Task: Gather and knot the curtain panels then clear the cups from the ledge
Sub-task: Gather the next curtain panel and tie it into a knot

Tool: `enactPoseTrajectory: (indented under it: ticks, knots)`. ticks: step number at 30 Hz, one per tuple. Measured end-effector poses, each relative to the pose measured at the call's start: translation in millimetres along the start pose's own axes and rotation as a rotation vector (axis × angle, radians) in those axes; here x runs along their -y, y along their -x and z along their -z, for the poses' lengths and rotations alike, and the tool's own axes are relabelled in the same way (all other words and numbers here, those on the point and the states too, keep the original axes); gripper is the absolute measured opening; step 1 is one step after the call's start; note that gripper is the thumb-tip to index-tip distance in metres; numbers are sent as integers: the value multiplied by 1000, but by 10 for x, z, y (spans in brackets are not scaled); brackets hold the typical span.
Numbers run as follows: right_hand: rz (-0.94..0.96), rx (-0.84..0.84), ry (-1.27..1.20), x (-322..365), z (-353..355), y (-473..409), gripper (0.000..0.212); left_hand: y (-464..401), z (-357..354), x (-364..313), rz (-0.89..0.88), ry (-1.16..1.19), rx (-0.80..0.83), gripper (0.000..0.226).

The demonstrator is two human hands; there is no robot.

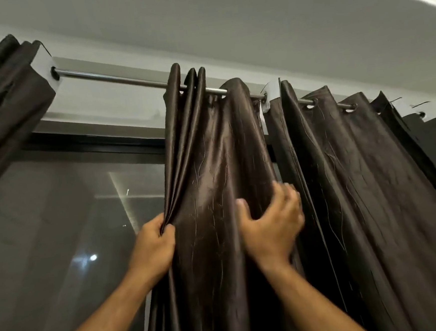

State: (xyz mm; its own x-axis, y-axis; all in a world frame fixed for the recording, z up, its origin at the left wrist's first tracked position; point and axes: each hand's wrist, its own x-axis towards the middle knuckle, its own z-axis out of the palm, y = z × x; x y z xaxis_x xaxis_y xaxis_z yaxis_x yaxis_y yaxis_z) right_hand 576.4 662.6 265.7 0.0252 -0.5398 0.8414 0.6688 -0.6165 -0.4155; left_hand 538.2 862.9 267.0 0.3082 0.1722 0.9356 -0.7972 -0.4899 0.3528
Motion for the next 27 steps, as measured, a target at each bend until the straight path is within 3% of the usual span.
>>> enactPoseTrajectory:
  ticks: [2, 3, 9, 14, 20, 24, 27]
  knots:
    - [-369, 196, 5, -179, 53, -251, 104, 22, -28, -29, 9, -24, 3, 31]
    - [-445, 305, -19, -214, 45, -293, 102, 33, -36, -55, 12, -27, 0, 32]
    - [6, 624, -137, 493, -279, 111, 77, -12, 141, -48, 11, -54, -78, 48]
    - [387, 882, -145, 1458, -792, 427, 61, -87, 468, -56, 3, 108, -231, 49]
    - [367, 909, -299, 1434, -939, 651, 77, -13, 819, 49, -14, 94, -203, 40]
    - [250, 926, -480, 1154, -680, 892, 79, 249, 784, 149, 23, 54, -126, 24]
    - [297, 878, -533, 888, -433, 1136, 82, 666, 743, 271, 25, 33, -121, 19]
